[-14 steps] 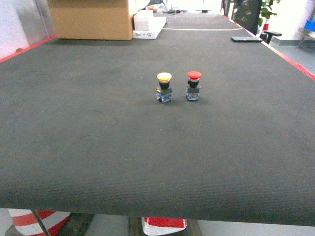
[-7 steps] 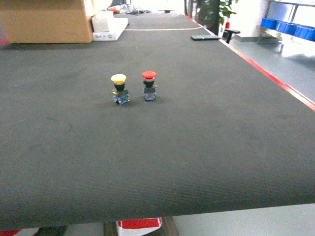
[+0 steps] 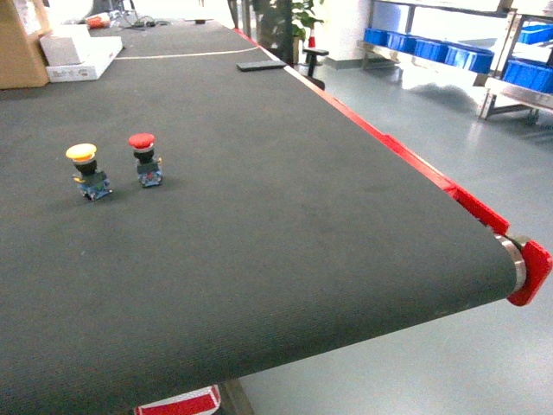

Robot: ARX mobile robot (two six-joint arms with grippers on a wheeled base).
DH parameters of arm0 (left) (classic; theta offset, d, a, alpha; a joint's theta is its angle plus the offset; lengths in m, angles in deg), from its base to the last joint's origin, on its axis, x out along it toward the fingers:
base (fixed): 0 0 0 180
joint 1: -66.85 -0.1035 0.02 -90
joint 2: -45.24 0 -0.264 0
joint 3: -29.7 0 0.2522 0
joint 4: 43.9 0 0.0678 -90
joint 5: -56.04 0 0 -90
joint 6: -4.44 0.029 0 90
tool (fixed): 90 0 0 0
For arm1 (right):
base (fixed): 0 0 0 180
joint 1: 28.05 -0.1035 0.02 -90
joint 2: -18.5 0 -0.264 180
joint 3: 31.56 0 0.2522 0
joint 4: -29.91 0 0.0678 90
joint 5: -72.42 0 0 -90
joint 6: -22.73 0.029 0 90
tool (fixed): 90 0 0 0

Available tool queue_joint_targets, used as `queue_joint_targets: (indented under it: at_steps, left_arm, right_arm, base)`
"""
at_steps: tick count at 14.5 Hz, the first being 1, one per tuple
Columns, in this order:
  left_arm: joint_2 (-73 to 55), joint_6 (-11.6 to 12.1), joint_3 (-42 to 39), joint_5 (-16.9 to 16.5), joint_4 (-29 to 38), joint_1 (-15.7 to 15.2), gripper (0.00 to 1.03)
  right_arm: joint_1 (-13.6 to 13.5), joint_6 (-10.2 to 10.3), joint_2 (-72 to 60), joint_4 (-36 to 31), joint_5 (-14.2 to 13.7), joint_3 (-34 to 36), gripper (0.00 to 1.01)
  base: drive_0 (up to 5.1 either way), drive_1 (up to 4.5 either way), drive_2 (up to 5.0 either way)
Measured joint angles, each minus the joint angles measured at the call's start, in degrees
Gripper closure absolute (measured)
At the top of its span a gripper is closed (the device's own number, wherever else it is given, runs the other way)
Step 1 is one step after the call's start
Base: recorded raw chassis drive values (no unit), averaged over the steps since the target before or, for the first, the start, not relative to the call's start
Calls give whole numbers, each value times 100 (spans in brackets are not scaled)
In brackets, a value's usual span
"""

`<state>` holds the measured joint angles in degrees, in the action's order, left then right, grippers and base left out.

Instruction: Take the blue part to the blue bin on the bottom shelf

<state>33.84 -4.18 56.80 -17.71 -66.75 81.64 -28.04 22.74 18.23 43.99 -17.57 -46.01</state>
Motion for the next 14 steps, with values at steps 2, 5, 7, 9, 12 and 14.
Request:
queue_joint_targets:
  at_steps: [2, 5, 7, 9, 12, 14]
  left_arm:
    - [-2, 0, 0, 0, 2, 0, 59]
    - [0, 0, 0, 0, 2, 0, 59]
    - [-2, 0, 0, 2, 2, 0, 59]
    - [0, 0, 0, 0, 2, 0, 59]
    - [0, 2, 0, 0, 4, 0, 59]
    - [0, 0, 0, 2, 2, 0, 59]
  right_arm:
    - [0, 2, 0, 0, 0, 0, 3]
    - [0, 0, 0, -4, 0, 0, 3]
    - [0, 0, 0, -2, 0, 0, 3]
    - [0, 2, 0, -2, 0, 0, 3]
    - [0, 0, 0, 0, 0, 0, 3]
    - [0, 0, 0, -2, 0, 0, 3]
  base:
    - [-161, -161, -161]
    - [-161, -161, -161]
    - [-161, -161, -161]
    - [-159, -159, -159]
    - [-159, -159, -159]
    - [-159, -159, -159]
